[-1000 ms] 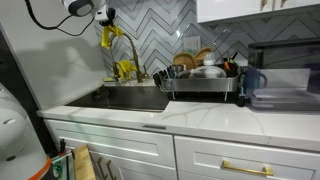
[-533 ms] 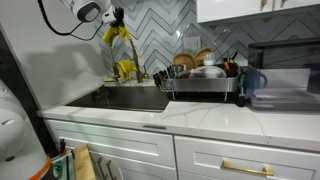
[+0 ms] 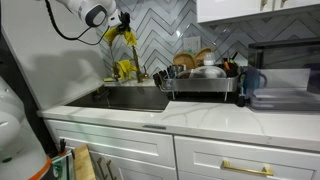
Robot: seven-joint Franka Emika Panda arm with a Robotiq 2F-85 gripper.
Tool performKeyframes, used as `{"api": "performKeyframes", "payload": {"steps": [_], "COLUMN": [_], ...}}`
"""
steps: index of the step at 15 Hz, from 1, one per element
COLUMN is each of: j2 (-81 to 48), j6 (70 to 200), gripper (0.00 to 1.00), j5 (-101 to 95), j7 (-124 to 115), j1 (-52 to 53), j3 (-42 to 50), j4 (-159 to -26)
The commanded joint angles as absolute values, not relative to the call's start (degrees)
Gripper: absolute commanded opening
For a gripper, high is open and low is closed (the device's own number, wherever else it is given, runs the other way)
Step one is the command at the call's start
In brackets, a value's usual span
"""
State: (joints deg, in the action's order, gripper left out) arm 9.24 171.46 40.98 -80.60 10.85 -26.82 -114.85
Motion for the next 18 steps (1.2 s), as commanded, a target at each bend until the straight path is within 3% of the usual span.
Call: {"api": "performKeyframes", "payload": {"steps": [1,15,16,18], "j2": [9.41,8.65,8.77,8.89], "j6": [171.11,169.06,168.71,168.26], "gripper": [0.0,0.01,0.25,0.32], "j5": [39.2,40.06,39.79,39.35], "j7": [-84.72,-86.77,-87.2,-88.05], "j1": [10.13,17.48,17.38,17.1], "j3": [-28.19,-24.34,-24.23,-24.02], "j4": [-115.13,-113.01,-113.28,-113.63]}}
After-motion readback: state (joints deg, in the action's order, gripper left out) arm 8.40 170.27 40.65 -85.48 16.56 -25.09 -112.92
